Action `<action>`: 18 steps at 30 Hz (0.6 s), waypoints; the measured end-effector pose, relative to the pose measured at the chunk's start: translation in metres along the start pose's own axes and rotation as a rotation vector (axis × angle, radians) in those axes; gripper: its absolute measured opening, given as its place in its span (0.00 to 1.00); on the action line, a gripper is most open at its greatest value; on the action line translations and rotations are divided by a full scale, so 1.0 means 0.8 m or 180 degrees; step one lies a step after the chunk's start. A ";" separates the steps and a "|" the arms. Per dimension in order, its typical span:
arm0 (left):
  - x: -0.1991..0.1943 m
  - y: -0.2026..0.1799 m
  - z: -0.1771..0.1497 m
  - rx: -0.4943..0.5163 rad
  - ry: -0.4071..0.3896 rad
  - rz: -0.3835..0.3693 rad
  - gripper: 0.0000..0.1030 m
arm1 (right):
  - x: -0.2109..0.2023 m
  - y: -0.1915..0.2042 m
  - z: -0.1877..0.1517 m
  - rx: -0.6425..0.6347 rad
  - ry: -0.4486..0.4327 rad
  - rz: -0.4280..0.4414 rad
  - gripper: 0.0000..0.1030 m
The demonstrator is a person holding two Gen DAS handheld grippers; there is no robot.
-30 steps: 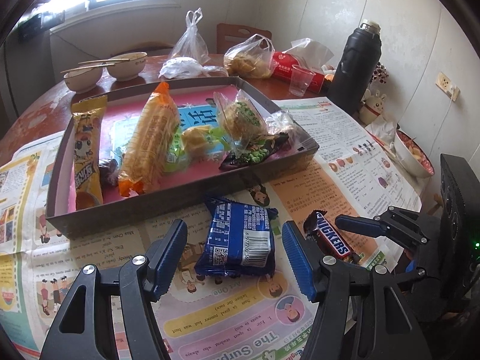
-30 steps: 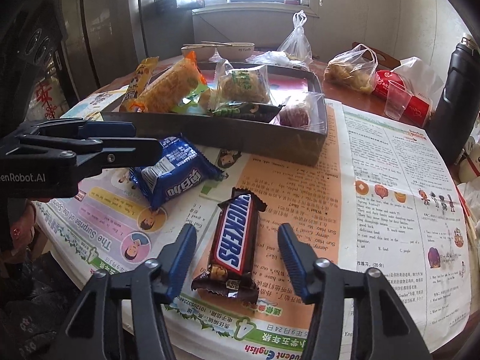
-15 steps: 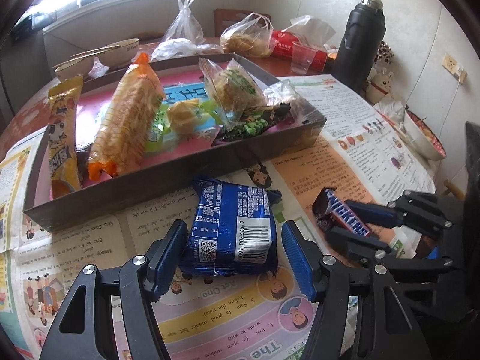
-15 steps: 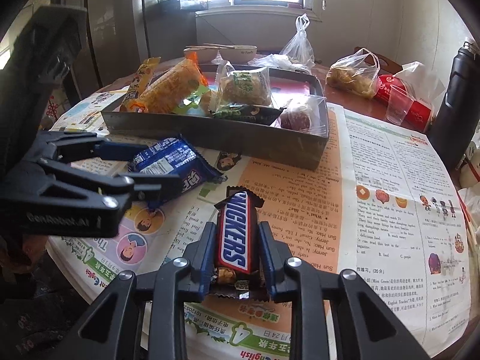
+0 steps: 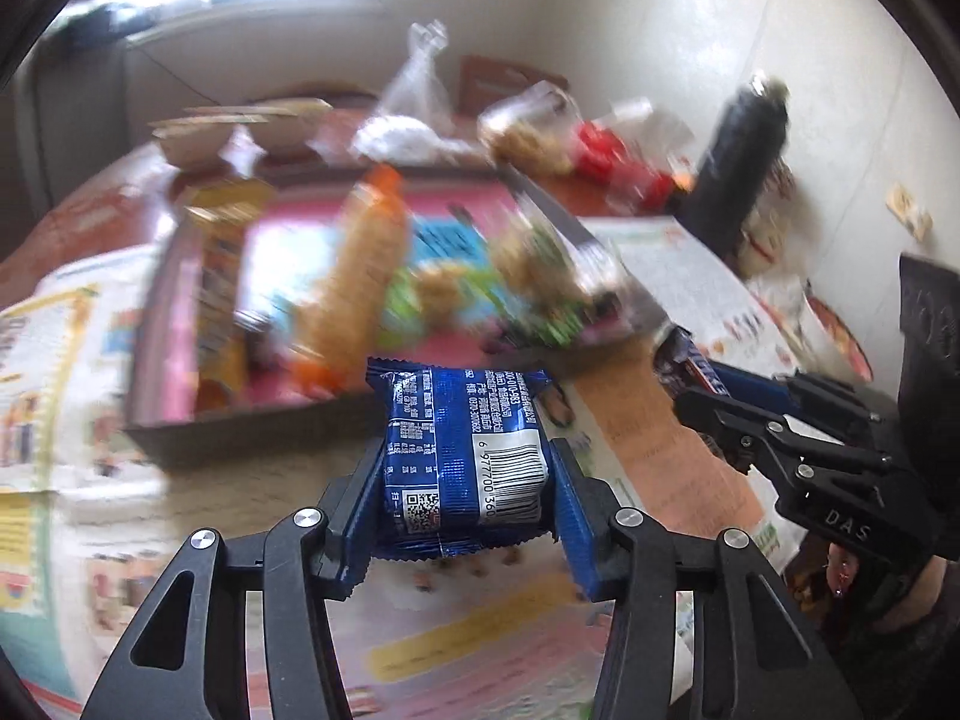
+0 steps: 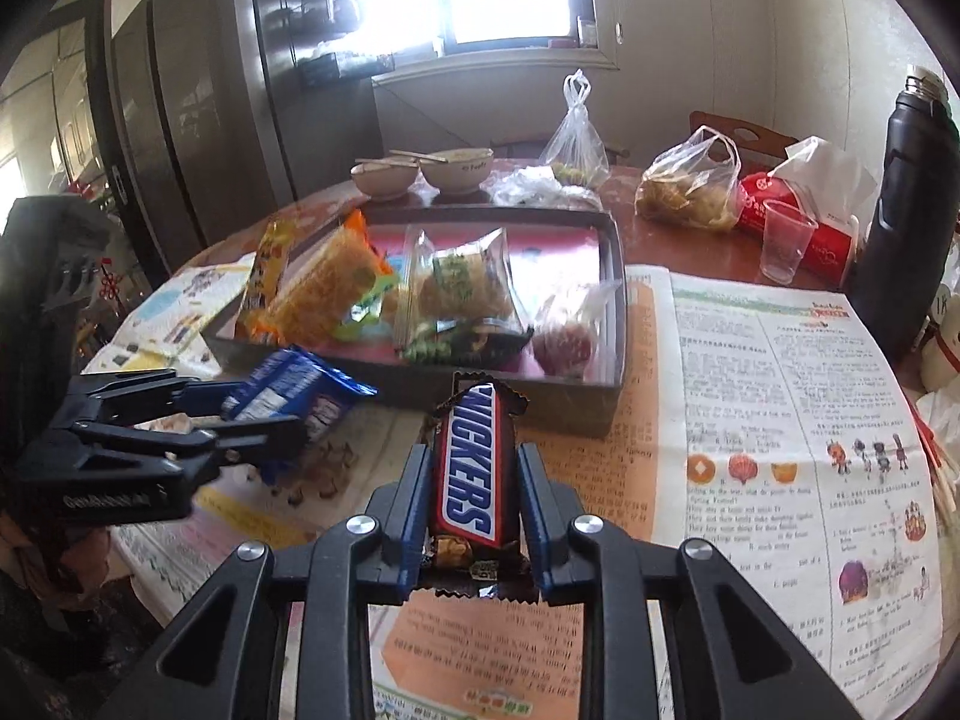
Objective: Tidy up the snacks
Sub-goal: 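Grasp the blue biscuit pack with the left gripper while the right grasps the Snickers bar, then lift both held snacks and carry them over the tray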
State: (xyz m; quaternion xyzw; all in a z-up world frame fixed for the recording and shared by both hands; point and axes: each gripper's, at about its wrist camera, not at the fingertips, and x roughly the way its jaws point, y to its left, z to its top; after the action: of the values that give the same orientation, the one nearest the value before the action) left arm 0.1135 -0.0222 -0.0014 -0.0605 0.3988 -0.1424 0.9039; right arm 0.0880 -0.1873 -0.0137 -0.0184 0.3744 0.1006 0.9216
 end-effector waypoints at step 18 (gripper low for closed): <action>0.024 0.046 0.051 -0.0151 -0.0142 0.0269 0.51 | 0.041 -0.012 0.067 0.0125 -0.0152 -0.0033 0.28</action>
State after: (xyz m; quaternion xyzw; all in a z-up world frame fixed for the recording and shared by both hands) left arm 0.1636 0.0067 0.0045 -0.0681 0.3840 -0.0932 0.9161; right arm 0.1495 -0.1852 0.0015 0.0002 0.3541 0.0889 0.9310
